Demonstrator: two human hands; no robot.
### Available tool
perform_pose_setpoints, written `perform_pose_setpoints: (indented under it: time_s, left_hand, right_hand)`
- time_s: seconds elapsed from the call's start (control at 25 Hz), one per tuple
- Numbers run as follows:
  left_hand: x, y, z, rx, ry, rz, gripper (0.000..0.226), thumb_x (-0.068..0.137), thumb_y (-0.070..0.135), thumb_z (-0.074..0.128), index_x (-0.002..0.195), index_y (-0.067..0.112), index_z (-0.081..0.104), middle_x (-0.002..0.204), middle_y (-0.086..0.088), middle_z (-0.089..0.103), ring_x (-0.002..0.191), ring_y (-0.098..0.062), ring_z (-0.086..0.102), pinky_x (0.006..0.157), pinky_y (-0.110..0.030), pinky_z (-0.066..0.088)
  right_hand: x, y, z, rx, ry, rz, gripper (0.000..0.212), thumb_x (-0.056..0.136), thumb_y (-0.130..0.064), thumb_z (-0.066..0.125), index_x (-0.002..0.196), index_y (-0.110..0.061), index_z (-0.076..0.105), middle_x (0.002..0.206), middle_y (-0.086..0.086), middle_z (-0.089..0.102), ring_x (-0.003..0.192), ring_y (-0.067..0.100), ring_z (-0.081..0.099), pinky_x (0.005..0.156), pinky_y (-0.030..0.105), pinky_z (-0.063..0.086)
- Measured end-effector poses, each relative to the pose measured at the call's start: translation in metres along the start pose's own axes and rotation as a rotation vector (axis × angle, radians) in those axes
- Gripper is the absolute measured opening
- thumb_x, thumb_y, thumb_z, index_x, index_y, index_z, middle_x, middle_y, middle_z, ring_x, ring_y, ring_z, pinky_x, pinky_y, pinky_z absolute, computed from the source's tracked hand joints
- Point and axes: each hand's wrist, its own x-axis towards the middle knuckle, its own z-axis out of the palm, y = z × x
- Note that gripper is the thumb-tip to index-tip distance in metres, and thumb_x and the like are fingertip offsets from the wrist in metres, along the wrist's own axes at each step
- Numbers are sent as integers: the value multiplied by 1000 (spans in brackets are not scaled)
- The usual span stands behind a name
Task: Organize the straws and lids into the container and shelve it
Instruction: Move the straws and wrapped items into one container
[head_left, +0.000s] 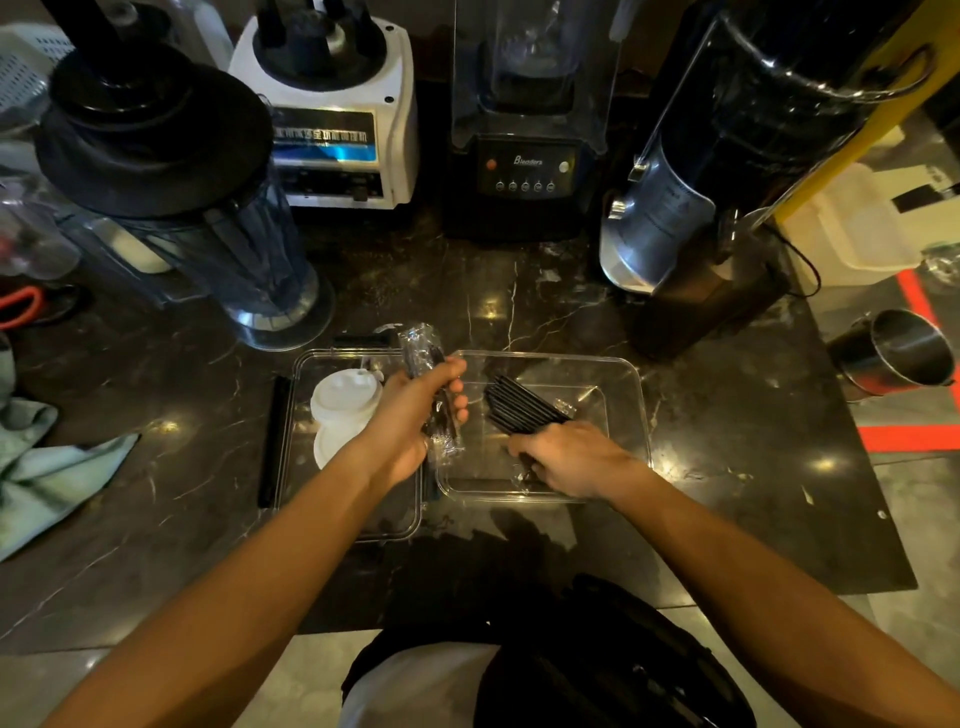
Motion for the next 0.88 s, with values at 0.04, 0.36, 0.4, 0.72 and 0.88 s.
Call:
perform_pose_setpoints:
  time_s: [0.04,0.36,0.4,0.72,0.88]
  left_hand:
    - [0,-2,0,3,-6,2,19,96,15,70,113,8,65,73,-3,60,61,-13,61,59,-27,56]
    - [1,-13,4,39,-67,2,9,97,18,69,103,12,67,74,-2,63,63,-14,63,62,-28,57]
    - [1,-14,5,46,-68,2,8,97,19,69,102,13,67,74,-2,64,64,-13,64,62,-28,57]
    - [1,-22,13,94,-20,2,13,95,21,71,102,11,70,74,-2,67,64,-13,65,60,-27,57]
    - [0,-21,14,92,11,-38,17,93,21,73,104,8,71,74,-3,68,62,-14,65,59,-28,57]
  right_hand:
    - [4,-1,0,-76,-2,-40,39,97,-9,58,131,-26,56,112,8,72,105,30,69,89,41,54]
    - [11,2,0,-304,-46,-161,54,95,-1,57,142,-25,51,111,7,71,103,28,68,84,39,50]
    - [11,3,1,-322,-38,-175,50,95,-3,58,140,-25,54,111,5,71,103,26,68,86,39,51]
    - [11,15,-2,289,43,-30,13,98,-24,68,91,-34,66,92,-8,68,88,13,63,83,40,52]
    - [16,12,-8,765,75,-30,8,92,-15,77,93,-23,79,90,-8,75,82,3,67,80,29,53]
